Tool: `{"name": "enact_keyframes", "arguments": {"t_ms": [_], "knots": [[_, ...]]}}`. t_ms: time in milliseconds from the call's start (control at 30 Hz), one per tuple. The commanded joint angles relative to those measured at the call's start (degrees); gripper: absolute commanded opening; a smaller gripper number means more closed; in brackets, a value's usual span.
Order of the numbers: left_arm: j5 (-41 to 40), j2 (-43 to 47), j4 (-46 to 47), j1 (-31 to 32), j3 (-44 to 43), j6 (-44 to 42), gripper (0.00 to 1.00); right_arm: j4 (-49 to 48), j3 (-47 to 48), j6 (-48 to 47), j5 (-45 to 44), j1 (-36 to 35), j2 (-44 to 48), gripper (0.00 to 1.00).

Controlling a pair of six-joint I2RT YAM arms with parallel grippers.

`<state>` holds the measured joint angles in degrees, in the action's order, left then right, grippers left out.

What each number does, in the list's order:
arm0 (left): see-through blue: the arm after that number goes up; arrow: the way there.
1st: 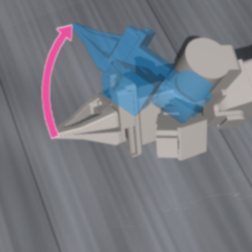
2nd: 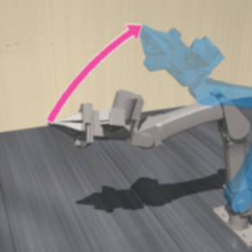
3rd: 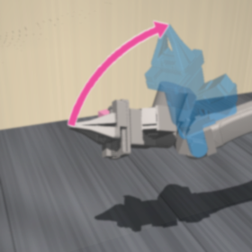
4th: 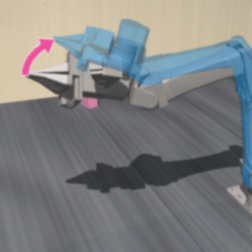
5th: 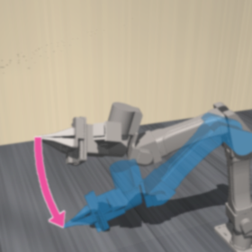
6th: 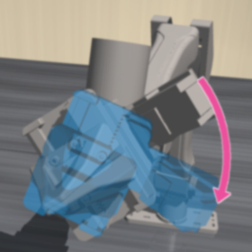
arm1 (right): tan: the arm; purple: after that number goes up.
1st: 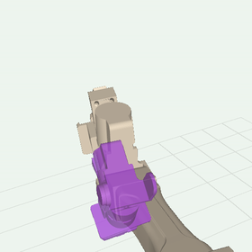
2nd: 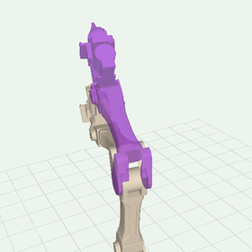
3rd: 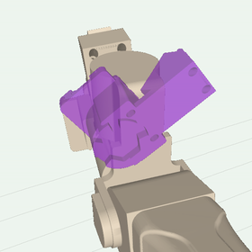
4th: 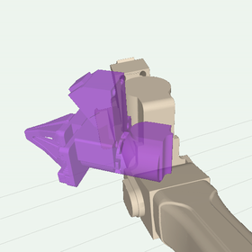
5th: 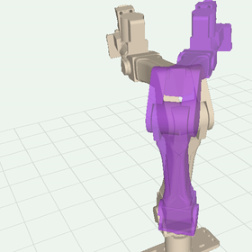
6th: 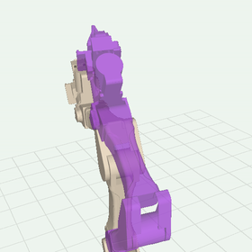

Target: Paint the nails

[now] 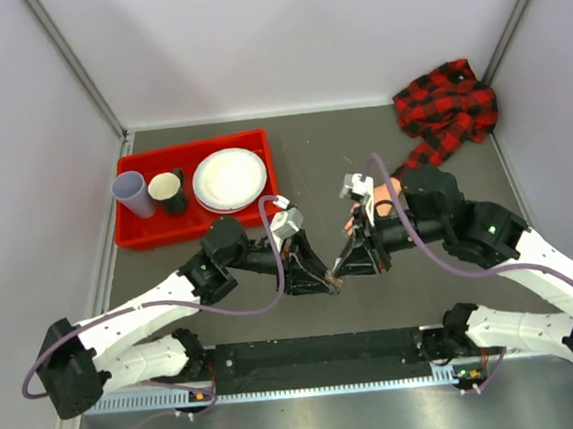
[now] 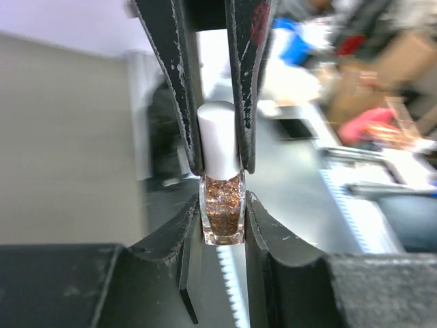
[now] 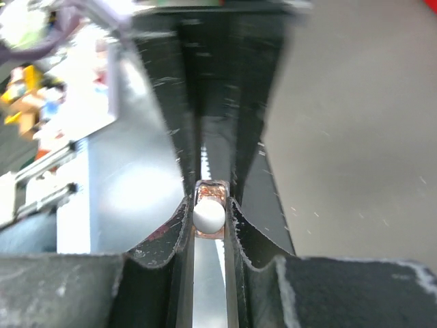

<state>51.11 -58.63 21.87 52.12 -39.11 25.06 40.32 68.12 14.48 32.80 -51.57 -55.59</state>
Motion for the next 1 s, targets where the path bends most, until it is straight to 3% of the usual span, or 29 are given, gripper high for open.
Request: {"name": "enact_keyframes", "arguments": {"t_ms": [0,67,167,200,267,300,367,400,467,533,600,633,833,967], "knots": [[15.25,-3.41,25.51,0.97,-4.04,13.61,0.00,-8.85,-0.71,-2.70,10.01,-0.72,0.48,0.00],[12.28,-3.25,22.10,0.97,-4.83,9.52,0.00,-7.28,-0.97,-3.14,8.78,-0.64,1.19,0.00],[6.04,-1.93,7.97,0.97,-7.11,-1.01,0.00,-5.60,-0.88,-3.06,4.57,-0.64,2.15,0.00],[0.27,-1.40,1.49,0.97,-7.73,-3.33,0.00,-4.99,-0.88,-2.71,0.55,-0.64,2.50,0.00],[-5.82,-0.96,-2.60,0.97,-8.52,-9.03,0.00,-3.94,-0.09,-1.39,-4.38,-0.72,2.60,0.00],[-11.77,-0.44,-4.62,1.06,-8.52,-10.45,0.00,-1.84,0.26,-0.86,-10.06,-0.64,2.33,0.10],[-17.42,-0.17,-7.52,1.06,-7.73,-14.49,0.00,1.06,2.28,0.80,-15.28,-0.64,0.50,0.19],[-20.23,-0.08,-9.02,1.06,-7.91,-15.64,0.00,2.65,3.24,1.60,-19.74,-0.64,-0.21,0.32],[-28.32,-0.52,-12.80,1.14,-8.08,-18.36,0.00,6.43,5.26,3.70,-22.76,-0.64,-1.88,0.41],[-35.08,-0.78,-14.04,1.23,-7.65,-19.25,0.00,8.10,6.49,5.90,-26.46,-0.64,-2.41,0.57],[-37.13,-0.87,-14.40,1.23,-7.03,-20.40,0.00,7.77,6.77,9.50,-27.52,-0.64,-2.24,0.77],[-37.57,-0.96,-14.31,1.23,-6.59,-20.75,0.00,6.02,6.42,10.64,-27.26,-0.64,-2.15,0.81],[-38.46,-1.40,-12.82,1.50,-5.36,-20.75,0.00,8.98,10.36,17.94,-31.91,-0.64,-8.19,0.88],[-38.98,-0.61,-12.99,1.67,-4.75,-21.28,0.00,7.96,10.73,21.63,-32.18,-0.72,-10.94,0.75]]}}
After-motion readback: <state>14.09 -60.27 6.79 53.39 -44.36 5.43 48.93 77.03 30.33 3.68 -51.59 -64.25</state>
